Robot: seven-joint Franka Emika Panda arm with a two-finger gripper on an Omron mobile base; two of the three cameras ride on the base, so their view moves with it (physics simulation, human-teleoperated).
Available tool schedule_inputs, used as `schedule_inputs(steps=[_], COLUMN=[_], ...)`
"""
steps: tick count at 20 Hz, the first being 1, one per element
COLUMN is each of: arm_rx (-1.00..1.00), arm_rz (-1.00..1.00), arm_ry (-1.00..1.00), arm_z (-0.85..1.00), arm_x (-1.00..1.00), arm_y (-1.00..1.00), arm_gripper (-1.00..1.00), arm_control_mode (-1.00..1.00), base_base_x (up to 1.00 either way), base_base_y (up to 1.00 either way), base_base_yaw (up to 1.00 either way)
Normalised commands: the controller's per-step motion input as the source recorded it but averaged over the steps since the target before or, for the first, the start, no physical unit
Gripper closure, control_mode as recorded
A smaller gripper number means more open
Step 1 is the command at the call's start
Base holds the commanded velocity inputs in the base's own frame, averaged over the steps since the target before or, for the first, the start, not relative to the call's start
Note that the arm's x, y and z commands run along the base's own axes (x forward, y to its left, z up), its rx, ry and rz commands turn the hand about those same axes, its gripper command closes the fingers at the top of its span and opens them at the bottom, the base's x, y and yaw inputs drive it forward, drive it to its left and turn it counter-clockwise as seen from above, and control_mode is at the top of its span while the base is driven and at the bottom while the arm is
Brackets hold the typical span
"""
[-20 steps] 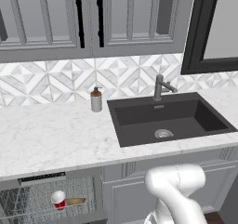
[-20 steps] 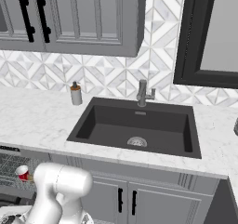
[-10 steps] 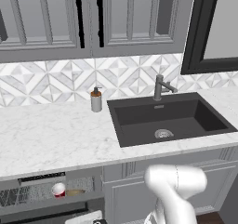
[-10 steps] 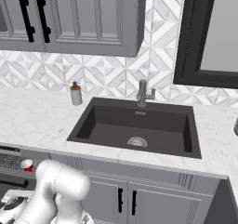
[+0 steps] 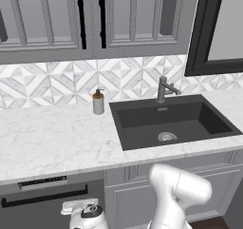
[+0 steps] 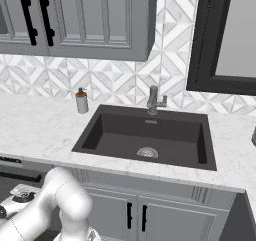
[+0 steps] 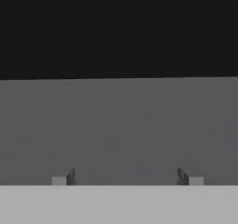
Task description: Pick up the cup and bowl from the counter, place them in the dishwasher, and close the dishwasher door.
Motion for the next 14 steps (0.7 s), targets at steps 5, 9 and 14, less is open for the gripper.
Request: schedule_inputs(steps=[5, 9, 14], arm_rx=[0.12, 0.09, 0.1], arm_rz=[-0.03, 0.0, 0.0], arm_ry=[0.0, 0.0, 0.0], arm_z=[-0.32, -0.29, -0.09], arm_x=[1.0, 1.0, 1.0], arm_y=[0.0, -0.08, -0.13], arm_gripper=[-1.0, -1.0, -1.0], arm_control_mode=[-1.0, -1.0, -1.0], base_base_x=[0.0, 0.0, 0.0], base_base_y=[0.0, 0.0, 0.0], base_base_yaw=[0.0, 0.0, 0.0])
